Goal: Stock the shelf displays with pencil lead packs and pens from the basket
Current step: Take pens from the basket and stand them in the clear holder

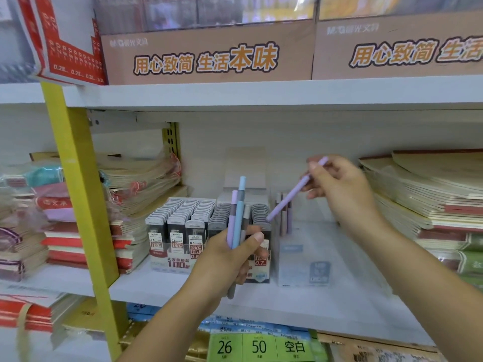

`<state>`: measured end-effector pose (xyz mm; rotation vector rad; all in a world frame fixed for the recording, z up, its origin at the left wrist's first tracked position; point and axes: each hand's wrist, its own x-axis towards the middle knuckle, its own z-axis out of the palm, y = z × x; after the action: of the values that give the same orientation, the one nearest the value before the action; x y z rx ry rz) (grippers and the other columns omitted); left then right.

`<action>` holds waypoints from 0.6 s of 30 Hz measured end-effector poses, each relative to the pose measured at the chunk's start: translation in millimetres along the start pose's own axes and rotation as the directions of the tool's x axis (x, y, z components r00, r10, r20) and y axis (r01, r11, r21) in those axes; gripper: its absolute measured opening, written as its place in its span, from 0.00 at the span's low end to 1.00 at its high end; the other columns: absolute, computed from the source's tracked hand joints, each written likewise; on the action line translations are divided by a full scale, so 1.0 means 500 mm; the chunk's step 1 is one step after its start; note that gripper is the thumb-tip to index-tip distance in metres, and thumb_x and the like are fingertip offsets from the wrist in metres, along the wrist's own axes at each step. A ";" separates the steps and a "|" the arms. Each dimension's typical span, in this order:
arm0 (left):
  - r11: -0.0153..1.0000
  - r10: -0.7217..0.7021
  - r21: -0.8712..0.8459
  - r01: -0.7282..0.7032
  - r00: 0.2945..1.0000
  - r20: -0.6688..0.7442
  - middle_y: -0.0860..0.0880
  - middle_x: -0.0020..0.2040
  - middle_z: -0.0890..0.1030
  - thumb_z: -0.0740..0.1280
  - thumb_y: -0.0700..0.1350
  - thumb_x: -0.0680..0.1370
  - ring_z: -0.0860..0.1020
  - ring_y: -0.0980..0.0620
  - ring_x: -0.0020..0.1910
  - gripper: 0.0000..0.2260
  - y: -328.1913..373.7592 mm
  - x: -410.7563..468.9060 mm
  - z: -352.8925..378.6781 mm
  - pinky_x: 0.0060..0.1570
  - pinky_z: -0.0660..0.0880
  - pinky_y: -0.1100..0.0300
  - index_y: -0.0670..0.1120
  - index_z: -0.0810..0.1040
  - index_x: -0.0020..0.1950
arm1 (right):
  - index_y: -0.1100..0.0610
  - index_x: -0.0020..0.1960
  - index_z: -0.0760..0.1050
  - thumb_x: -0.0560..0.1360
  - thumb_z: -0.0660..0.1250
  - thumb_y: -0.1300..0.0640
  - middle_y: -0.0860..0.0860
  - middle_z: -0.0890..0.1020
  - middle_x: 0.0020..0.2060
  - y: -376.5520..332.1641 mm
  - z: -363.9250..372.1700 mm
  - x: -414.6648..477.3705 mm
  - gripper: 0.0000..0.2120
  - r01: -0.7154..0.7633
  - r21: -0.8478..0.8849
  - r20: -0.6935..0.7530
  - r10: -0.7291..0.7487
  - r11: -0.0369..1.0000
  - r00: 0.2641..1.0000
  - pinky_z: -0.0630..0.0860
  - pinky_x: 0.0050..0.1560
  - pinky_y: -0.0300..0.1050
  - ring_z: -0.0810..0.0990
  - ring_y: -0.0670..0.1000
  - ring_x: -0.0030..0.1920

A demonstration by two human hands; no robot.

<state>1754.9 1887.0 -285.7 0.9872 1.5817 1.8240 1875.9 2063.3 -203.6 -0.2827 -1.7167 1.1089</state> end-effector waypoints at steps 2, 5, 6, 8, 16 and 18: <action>1.000 0.005 0.006 -0.005 1.000 -0.014 0.48 0.37 0.84 0.69 0.50 0.79 0.67 0.55 0.24 0.07 0.001 -0.001 -0.001 0.24 0.67 0.64 0.48 0.81 0.53 | 0.45 0.45 0.76 0.78 0.65 0.54 0.44 0.84 0.36 0.014 -0.019 0.013 0.05 0.146 -0.232 0.005 -0.149 0.962 0.989 0.79 0.37 0.40 0.83 0.44 0.37; 1.000 0.002 -0.008 -0.002 1.000 -0.005 0.48 0.35 0.82 0.67 0.51 0.81 0.66 0.56 0.24 0.11 0.003 -0.005 0.002 0.24 0.66 0.64 0.43 0.78 0.51 | 0.47 0.44 0.77 0.76 0.68 0.54 0.46 0.83 0.36 0.047 -0.018 0.017 0.04 0.201 -0.507 0.173 -0.130 0.838 0.976 0.80 0.44 0.50 0.83 0.47 0.38; 1.000 -0.001 -0.016 0.001 1.000 -0.004 0.48 0.36 0.82 0.67 0.51 0.81 0.66 0.56 0.24 0.12 0.004 -0.005 0.003 0.24 0.66 0.64 0.42 0.78 0.52 | 0.48 0.44 0.77 0.76 0.69 0.55 0.46 0.83 0.36 0.057 -0.014 0.017 0.04 0.206 -0.538 0.213 -0.105 0.817 0.971 0.80 0.45 0.51 0.83 0.48 0.39; 1.000 -0.006 -0.022 0.005 1.000 -0.005 0.48 0.37 0.82 0.66 0.50 0.82 0.67 0.56 0.25 0.11 0.006 -0.005 0.002 0.25 0.67 0.64 0.42 0.77 0.54 | 0.48 0.44 0.77 0.76 0.69 0.56 0.46 0.83 0.37 0.071 -0.010 0.016 0.04 0.209 -0.568 0.258 -0.069 0.796 0.964 0.80 0.45 0.48 0.83 0.48 0.40; 1.000 0.008 -0.024 -0.008 1.000 0.000 0.48 0.37 0.82 0.66 0.47 0.82 0.70 0.56 0.27 0.07 0.002 -0.002 -0.010 0.27 0.70 0.63 0.45 0.78 0.56 | 0.46 0.49 0.69 0.75 0.71 0.55 0.47 0.82 0.34 0.092 0.002 0.028 0.11 0.244 -0.620 0.288 -0.072 0.746 0.955 0.74 0.37 0.38 0.81 0.46 0.37; 1.000 0.017 -0.019 -0.017 1.000 0.003 0.48 0.37 0.82 0.65 0.47 0.82 0.70 0.56 0.27 0.07 -0.001 -0.002 -0.012 0.28 0.71 0.63 0.46 0.78 0.57 | 0.44 0.48 0.63 0.75 0.70 0.54 0.49 0.81 0.32 0.093 0.007 0.030 0.15 0.269 -0.653 0.281 -0.103 0.708 0.954 0.70 0.33 0.37 0.80 0.48 0.35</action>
<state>1750.4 1882.7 -286.4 0.9976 1.5551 1.8447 1852.1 2096.4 -230.4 -0.4384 -2.2694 0.3072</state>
